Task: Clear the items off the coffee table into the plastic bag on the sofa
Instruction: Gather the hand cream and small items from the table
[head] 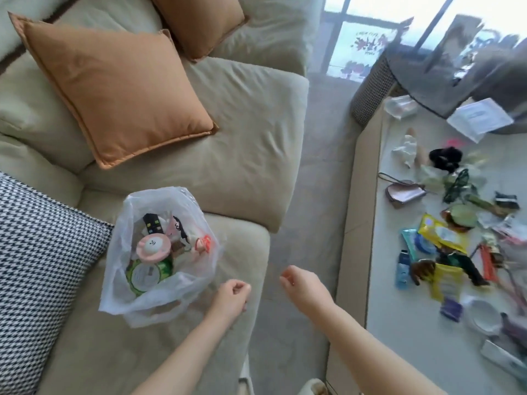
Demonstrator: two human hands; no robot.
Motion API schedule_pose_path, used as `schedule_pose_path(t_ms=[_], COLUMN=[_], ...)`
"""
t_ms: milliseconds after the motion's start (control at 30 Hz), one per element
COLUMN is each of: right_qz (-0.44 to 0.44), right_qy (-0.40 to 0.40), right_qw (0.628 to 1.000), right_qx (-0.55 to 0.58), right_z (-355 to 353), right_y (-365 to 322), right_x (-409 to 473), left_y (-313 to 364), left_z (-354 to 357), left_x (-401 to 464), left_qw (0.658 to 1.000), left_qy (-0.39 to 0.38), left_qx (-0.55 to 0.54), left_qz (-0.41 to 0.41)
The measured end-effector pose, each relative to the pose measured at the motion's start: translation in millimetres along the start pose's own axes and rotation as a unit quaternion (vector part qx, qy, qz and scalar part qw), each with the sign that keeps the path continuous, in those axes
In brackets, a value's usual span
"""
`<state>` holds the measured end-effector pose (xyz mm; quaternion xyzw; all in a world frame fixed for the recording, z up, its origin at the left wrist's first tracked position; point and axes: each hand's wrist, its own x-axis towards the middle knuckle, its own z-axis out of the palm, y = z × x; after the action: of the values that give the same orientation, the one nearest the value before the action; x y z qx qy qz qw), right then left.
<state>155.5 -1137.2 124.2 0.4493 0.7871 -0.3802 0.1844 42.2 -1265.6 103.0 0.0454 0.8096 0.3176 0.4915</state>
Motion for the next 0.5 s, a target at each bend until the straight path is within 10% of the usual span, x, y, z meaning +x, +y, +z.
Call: schedule_pose_path(t_ms=[500], right_qz=[0.207], right_qy=[0.099], right_qw=[0.962], right_qx=[0.147], right_z=[-64.7], right_y=[275.0], right_x=[-112.0], left_y=[23.9], left_z=[221.5], left_x=[-70.8], left_qw=[0.967], left_qy=[-0.127], left_qx=[0.206], left_qz=[0.074])
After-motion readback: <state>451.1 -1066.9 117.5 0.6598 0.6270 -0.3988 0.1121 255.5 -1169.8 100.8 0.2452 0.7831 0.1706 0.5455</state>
